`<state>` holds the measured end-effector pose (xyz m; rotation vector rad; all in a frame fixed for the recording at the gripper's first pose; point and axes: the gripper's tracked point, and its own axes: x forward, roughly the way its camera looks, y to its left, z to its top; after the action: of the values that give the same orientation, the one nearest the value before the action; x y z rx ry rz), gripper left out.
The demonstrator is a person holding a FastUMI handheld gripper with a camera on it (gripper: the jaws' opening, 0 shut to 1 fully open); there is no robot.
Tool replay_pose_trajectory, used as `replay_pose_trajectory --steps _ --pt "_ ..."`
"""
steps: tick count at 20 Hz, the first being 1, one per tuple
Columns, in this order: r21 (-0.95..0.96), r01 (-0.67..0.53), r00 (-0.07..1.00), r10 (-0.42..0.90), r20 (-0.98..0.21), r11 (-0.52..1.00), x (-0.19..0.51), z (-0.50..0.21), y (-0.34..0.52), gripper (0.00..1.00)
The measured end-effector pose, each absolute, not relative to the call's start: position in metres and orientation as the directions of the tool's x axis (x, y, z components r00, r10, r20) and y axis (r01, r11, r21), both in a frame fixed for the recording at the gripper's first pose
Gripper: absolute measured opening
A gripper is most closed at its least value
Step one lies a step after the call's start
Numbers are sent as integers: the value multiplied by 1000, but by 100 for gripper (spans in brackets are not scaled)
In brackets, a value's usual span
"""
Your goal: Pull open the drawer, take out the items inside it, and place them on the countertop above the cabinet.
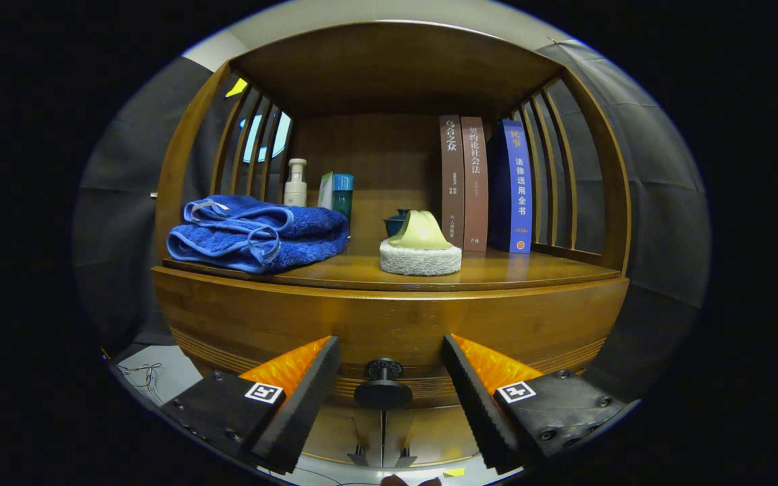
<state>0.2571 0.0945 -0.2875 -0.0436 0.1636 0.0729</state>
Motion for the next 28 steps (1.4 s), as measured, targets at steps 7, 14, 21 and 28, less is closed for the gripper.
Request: replay_pose_trajectory --steps 7,14,21,28 --pt "3 -112 979 110 -171 994 254 -284 105 99" --pt "-73 -157 980 146 -132 985 203 -213 102 99" --pt "-57 -130 990 126 -70 990 165 -99 95 99" --pt "-47 -102 994 100 -34 994 126 -38 89 98"
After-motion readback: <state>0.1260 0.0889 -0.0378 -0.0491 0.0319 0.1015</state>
